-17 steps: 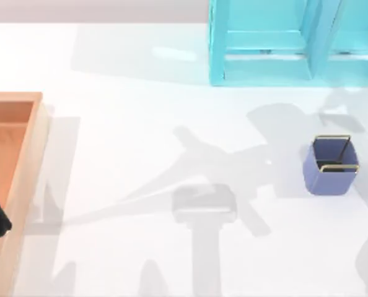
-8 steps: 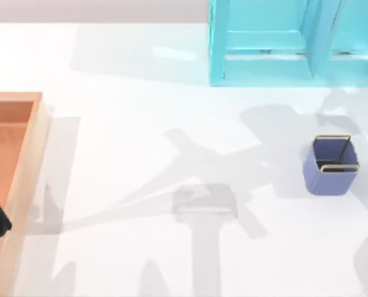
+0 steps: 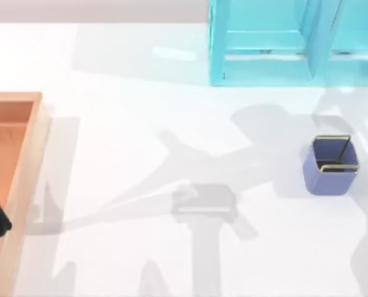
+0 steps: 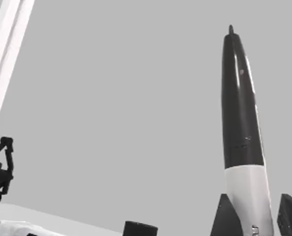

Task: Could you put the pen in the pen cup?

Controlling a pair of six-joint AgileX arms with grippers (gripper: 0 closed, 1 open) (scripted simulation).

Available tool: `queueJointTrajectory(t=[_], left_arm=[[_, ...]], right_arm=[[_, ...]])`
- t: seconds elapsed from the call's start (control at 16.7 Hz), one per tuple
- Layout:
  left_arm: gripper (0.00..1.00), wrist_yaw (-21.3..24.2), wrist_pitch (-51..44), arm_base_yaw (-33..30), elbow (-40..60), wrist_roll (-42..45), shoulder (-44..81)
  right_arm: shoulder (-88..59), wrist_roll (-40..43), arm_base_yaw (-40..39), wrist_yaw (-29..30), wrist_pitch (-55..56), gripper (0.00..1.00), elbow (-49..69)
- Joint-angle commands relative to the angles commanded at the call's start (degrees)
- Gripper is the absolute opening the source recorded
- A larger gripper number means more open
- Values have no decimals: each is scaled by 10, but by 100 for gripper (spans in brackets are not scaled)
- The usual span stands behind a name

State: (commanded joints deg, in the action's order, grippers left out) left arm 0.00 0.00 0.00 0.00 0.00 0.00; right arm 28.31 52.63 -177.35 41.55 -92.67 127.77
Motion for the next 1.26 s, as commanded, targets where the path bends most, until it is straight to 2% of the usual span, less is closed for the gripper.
queueJointTrajectory(t=[0.12,0.9,1.26], left_arm=[[100,0,0,0,0,0,0],[100,0,0,0,0,0,0],[100,0,0,0,0,0,0]], right_arm=[[0,0,0,0,0,0,0],[0,0,0,0,0,98,0],[0,0,0,0,0,100,0]])
